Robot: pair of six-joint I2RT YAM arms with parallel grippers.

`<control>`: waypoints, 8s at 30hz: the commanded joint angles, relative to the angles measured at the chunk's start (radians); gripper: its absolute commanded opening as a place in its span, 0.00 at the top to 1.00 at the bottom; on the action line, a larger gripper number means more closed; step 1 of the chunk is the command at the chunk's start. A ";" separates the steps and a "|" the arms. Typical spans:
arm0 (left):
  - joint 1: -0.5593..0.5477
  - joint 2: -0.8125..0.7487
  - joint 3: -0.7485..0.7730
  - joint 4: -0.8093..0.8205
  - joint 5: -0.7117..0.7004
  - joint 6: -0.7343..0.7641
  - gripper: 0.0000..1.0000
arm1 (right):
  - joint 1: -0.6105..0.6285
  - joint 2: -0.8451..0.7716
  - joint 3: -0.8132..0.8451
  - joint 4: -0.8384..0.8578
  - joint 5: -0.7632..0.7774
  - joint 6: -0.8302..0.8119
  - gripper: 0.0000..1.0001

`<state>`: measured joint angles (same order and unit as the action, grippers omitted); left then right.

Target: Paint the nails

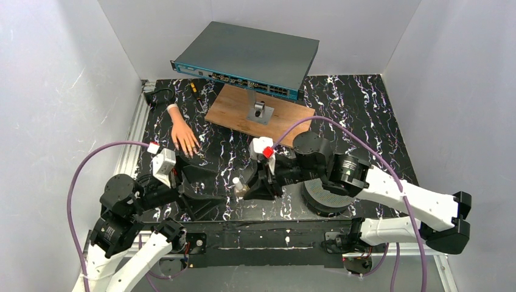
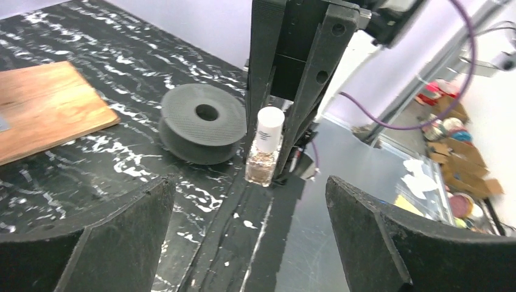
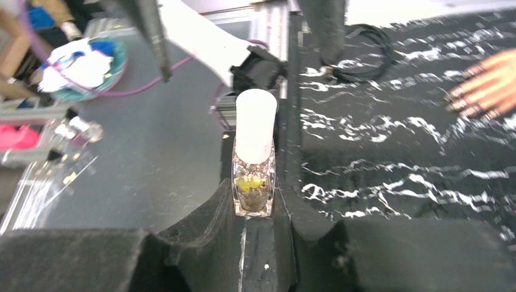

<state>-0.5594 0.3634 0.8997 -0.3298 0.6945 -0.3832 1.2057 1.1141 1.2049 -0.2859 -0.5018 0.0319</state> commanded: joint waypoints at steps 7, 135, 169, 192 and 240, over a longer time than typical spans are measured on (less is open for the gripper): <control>0.003 0.064 -0.019 -0.015 -0.226 -0.023 0.24 | 0.003 0.090 0.077 0.025 0.295 0.124 0.99; 0.001 0.343 0.230 -0.457 0.284 0.338 0.41 | -0.004 0.167 0.102 -0.048 -0.175 -0.125 0.99; -0.051 0.322 0.138 -0.458 0.176 0.424 0.83 | -0.005 0.262 0.188 -0.051 -0.197 -0.087 0.99; -0.054 0.297 0.091 -0.408 -0.056 0.323 1.00 | -0.004 0.100 0.013 -0.020 0.093 -0.059 0.03; -0.022 1.005 -0.164 0.128 -0.854 0.015 0.36 | -0.003 -0.315 -0.481 0.180 0.625 0.180 0.02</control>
<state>-0.5846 1.4143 0.7578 -0.2119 -0.1272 -0.3622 1.1992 0.8131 0.7216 -0.1547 0.1059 0.2070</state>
